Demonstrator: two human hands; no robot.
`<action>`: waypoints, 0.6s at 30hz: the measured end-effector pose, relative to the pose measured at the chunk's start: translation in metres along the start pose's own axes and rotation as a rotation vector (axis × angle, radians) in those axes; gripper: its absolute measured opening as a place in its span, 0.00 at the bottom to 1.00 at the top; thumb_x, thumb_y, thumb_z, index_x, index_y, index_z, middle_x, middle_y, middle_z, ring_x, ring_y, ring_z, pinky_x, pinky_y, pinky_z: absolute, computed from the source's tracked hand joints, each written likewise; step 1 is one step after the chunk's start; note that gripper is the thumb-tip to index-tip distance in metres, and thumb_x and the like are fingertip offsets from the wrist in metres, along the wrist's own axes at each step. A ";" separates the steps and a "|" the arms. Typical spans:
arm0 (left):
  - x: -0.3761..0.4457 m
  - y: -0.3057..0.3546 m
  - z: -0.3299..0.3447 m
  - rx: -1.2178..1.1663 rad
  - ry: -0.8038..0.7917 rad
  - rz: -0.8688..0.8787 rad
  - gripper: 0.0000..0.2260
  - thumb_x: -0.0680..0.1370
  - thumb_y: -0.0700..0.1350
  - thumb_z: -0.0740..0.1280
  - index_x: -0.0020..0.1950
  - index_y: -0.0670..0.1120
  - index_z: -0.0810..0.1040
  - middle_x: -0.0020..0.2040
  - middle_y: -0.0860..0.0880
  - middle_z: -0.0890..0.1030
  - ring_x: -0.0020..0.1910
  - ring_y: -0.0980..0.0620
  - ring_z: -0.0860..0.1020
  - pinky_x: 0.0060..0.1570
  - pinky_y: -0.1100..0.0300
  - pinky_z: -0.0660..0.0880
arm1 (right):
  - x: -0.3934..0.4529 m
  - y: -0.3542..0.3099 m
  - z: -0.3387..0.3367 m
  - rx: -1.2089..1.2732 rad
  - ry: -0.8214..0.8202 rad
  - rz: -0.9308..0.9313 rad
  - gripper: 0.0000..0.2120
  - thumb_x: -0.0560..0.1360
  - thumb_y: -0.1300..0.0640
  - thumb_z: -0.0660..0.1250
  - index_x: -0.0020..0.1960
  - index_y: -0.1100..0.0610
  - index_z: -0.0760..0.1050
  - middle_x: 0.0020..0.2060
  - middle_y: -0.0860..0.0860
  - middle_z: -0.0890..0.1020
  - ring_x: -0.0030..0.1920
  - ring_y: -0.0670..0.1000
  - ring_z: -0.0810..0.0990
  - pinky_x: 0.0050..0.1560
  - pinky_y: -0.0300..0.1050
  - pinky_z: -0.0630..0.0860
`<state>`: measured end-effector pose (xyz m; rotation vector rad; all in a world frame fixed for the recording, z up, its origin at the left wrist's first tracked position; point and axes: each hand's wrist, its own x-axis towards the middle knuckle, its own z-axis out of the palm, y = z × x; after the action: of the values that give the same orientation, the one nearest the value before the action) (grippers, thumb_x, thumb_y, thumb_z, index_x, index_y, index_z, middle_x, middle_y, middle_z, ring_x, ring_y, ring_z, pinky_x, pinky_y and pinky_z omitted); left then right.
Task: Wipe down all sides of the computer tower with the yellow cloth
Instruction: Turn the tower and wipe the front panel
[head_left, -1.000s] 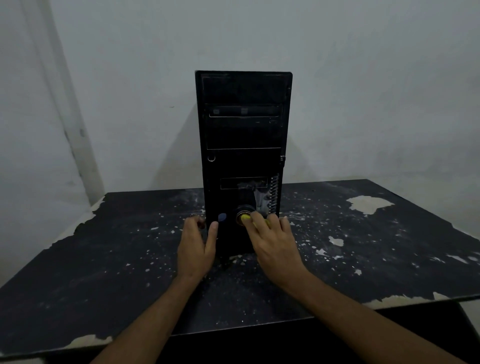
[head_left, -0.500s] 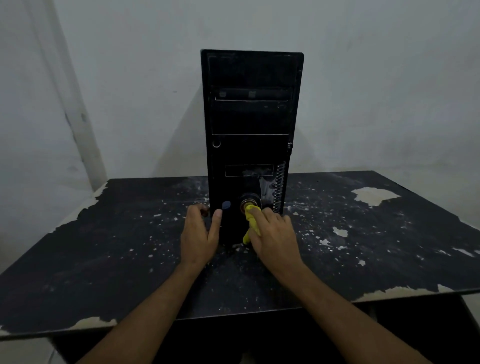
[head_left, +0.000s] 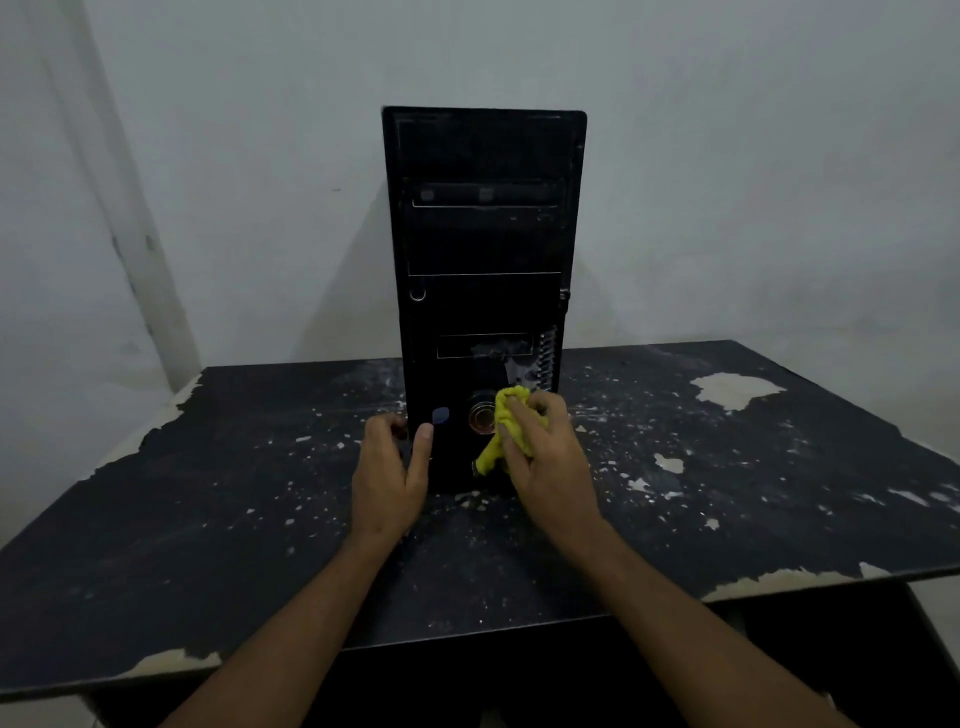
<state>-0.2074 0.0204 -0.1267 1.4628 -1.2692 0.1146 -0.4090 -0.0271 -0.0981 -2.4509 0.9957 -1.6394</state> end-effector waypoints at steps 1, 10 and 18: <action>0.000 -0.001 0.000 0.001 -0.002 0.001 0.13 0.83 0.58 0.61 0.59 0.50 0.69 0.52 0.51 0.74 0.47 0.54 0.74 0.42 0.62 0.68 | -0.005 0.002 0.005 0.006 0.004 0.017 0.17 0.83 0.56 0.65 0.70 0.62 0.75 0.63 0.54 0.72 0.56 0.53 0.78 0.49 0.47 0.81; 0.001 -0.001 -0.001 -0.018 -0.015 0.000 0.14 0.84 0.58 0.62 0.60 0.49 0.70 0.53 0.52 0.75 0.48 0.54 0.76 0.43 0.60 0.72 | -0.008 0.001 0.006 0.019 0.087 0.079 0.13 0.79 0.60 0.70 0.63 0.62 0.79 0.56 0.53 0.77 0.52 0.50 0.78 0.51 0.42 0.79; -0.001 -0.003 -0.002 -0.039 -0.014 -0.006 0.18 0.82 0.65 0.59 0.61 0.52 0.68 0.52 0.54 0.74 0.49 0.55 0.77 0.44 0.56 0.76 | -0.001 0.020 -0.011 -0.043 0.040 0.003 0.11 0.78 0.60 0.72 0.58 0.62 0.79 0.53 0.53 0.76 0.49 0.52 0.77 0.47 0.48 0.79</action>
<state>-0.2044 0.0217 -0.1291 1.4365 -1.2715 0.0756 -0.4280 -0.0392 -0.1009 -2.4516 1.0497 -1.6905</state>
